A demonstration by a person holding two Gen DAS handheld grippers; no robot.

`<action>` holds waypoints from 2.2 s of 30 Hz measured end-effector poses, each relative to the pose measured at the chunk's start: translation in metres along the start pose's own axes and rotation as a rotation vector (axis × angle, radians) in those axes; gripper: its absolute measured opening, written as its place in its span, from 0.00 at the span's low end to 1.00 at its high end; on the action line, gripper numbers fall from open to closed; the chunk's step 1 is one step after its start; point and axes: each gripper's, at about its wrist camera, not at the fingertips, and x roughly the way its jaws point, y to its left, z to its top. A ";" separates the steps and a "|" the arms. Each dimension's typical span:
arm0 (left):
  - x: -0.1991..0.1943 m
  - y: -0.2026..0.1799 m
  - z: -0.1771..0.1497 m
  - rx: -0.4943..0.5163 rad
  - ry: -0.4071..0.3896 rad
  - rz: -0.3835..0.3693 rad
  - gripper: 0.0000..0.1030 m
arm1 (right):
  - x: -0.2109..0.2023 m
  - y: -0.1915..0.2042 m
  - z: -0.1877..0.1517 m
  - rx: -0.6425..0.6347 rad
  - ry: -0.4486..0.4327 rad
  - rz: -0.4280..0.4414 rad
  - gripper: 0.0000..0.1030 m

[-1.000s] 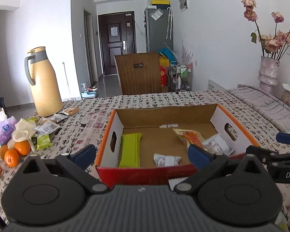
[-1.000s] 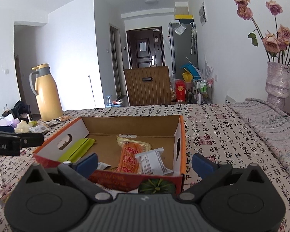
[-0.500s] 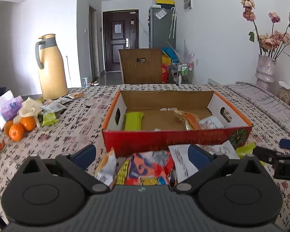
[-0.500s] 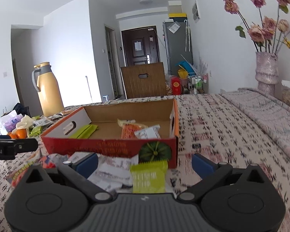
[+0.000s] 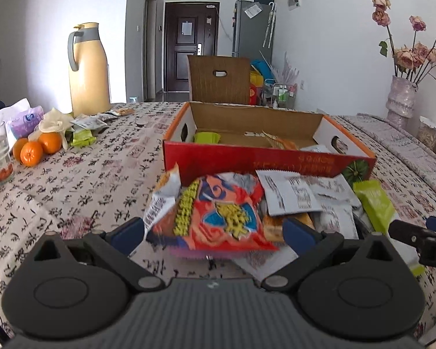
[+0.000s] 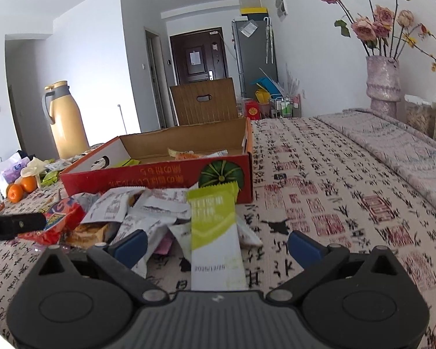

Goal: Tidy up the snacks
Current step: 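Move the right gripper back to the pile toward the green-and-white bar, then grasp the green-and-white bar with the right gripper and lift it, then grasp the orange-and-blue spicy-strip bag with the left gripper while the right gripper holds the bar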

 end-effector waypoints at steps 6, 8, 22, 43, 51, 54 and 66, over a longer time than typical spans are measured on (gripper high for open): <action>-0.008 -0.001 -0.005 -0.003 0.000 -0.011 1.00 | -0.009 0.003 -0.002 -0.003 -0.010 0.000 1.00; -0.009 -0.001 -0.005 -0.003 -0.001 -0.013 1.00 | -0.011 0.003 -0.003 -0.004 -0.014 0.001 1.00; -0.006 0.005 -0.004 -0.028 -0.002 -0.014 1.00 | -0.004 0.007 -0.001 -0.024 0.000 0.007 1.00; -0.001 0.001 -0.004 -0.009 0.015 -0.002 1.00 | 0.042 0.009 0.002 -0.086 0.087 -0.049 0.40; -0.001 0.003 -0.005 -0.017 0.020 -0.011 1.00 | 0.040 0.007 0.002 -0.080 0.089 -0.043 0.34; -0.001 0.004 -0.005 -0.026 0.021 -0.012 1.00 | 0.035 0.007 0.002 -0.074 0.073 -0.034 0.34; -0.003 0.007 0.001 -0.032 0.010 -0.021 1.00 | 0.017 0.007 0.011 -0.058 0.010 -0.018 0.33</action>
